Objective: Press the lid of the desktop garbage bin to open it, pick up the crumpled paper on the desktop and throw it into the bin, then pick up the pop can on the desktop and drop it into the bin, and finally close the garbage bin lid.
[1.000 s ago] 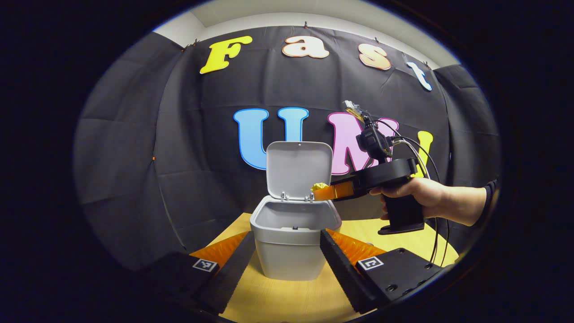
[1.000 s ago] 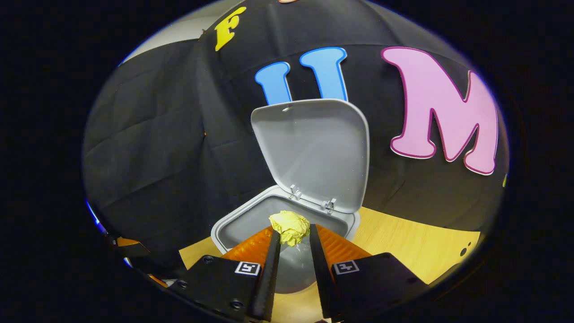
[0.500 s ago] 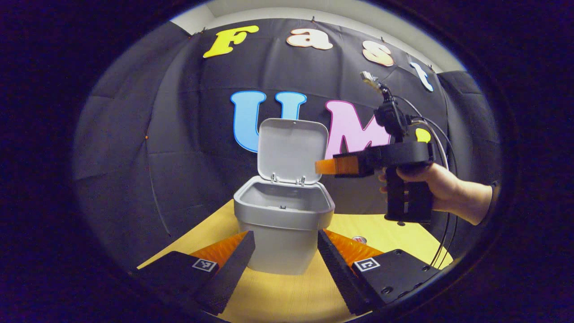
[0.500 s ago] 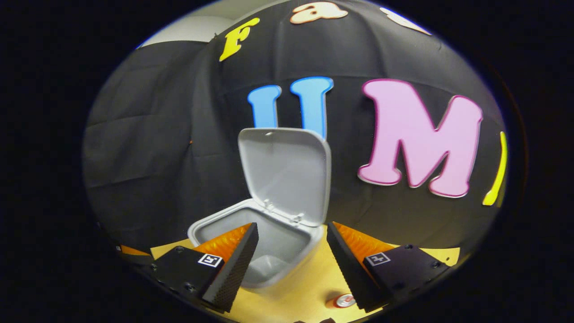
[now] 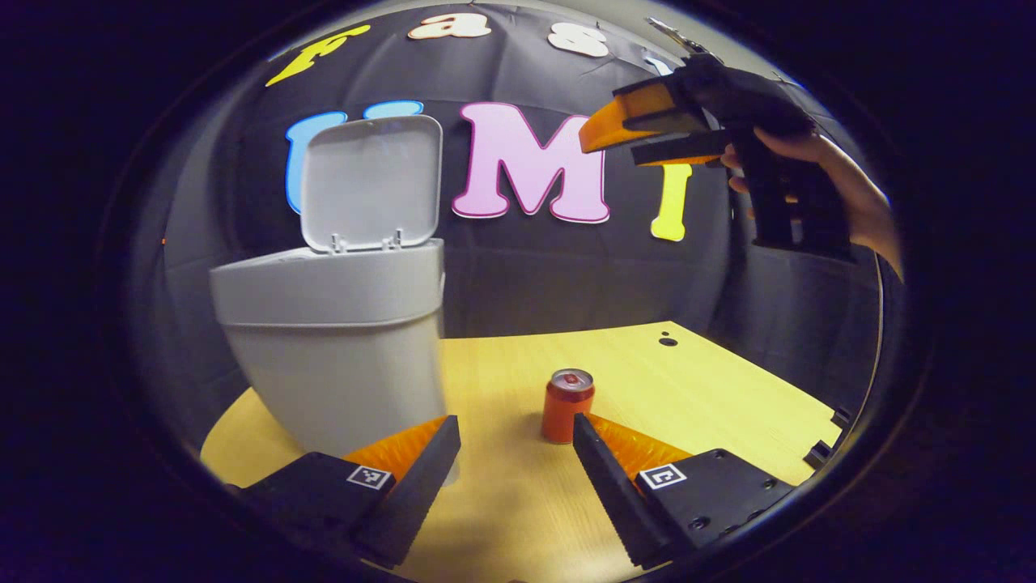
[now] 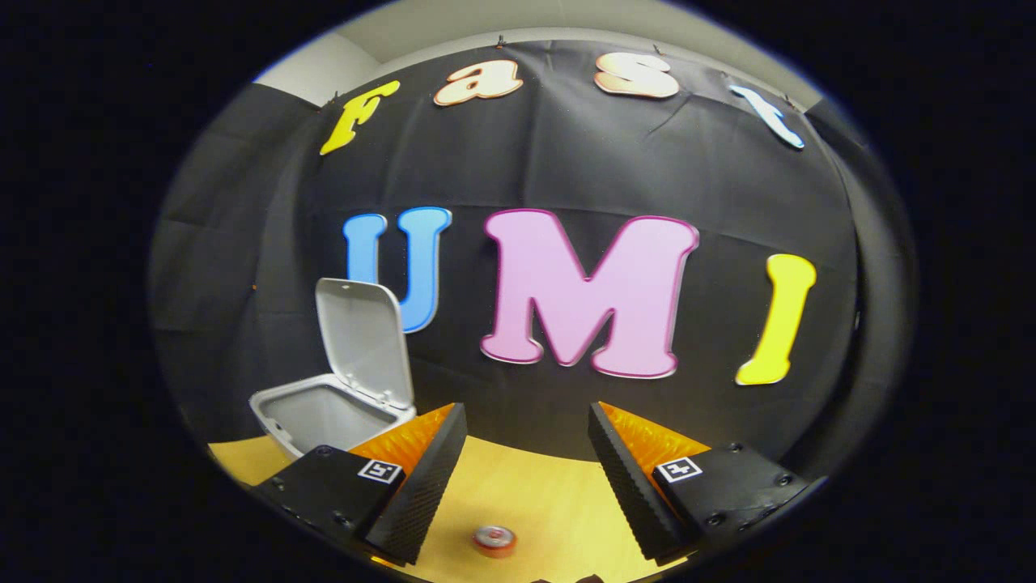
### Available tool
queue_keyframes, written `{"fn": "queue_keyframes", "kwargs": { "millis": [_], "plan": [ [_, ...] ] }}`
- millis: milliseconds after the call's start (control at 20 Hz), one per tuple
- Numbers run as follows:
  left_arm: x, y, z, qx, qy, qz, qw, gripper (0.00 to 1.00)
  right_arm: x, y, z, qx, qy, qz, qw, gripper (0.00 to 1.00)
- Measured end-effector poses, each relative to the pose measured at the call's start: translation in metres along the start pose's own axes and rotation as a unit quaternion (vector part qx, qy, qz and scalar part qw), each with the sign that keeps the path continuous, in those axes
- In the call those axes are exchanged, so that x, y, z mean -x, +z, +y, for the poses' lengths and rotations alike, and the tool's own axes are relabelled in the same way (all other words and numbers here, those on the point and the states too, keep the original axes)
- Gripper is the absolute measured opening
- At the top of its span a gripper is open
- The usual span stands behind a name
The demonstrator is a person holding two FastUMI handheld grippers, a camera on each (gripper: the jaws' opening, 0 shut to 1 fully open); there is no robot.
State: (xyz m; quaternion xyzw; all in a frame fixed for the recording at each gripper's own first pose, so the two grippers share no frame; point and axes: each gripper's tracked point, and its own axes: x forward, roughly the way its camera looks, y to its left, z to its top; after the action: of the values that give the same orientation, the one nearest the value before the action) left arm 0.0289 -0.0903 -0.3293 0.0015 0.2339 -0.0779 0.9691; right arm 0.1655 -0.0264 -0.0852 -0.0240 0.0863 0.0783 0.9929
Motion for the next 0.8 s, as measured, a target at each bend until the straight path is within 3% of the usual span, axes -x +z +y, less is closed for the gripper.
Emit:
{"fn": "queue_keyframes", "kwargs": {
  "millis": [100, 250, 400, 800],
  "plan": [
    [-0.032, -0.014, -0.015, -0.006, -0.013, 0.003, 1.000, 0.95, 0.013, -0.012, -0.032, 0.021, -0.047, -0.011, 0.999, 0.97],
    [-0.075, -0.031, -0.031, -0.022, -0.022, 0.010, 0.999, 0.95, 0.036, -0.032, -0.046, 0.010, -0.070, -0.018, 0.997, 0.98],
    [-0.106, -0.048, -0.033, -0.038, -0.016, 0.024, 0.999, 0.95, 0.054, -0.060, -0.068, 0.051, -0.099, -0.004, 0.994, 0.97],
    [-0.161, -0.060, -0.042, -0.031, -0.026, 0.021, 0.999, 0.95, 0.079, -0.128, -0.093, 0.042, -0.130, 0.066, 0.988, 0.97]
  ]
}}
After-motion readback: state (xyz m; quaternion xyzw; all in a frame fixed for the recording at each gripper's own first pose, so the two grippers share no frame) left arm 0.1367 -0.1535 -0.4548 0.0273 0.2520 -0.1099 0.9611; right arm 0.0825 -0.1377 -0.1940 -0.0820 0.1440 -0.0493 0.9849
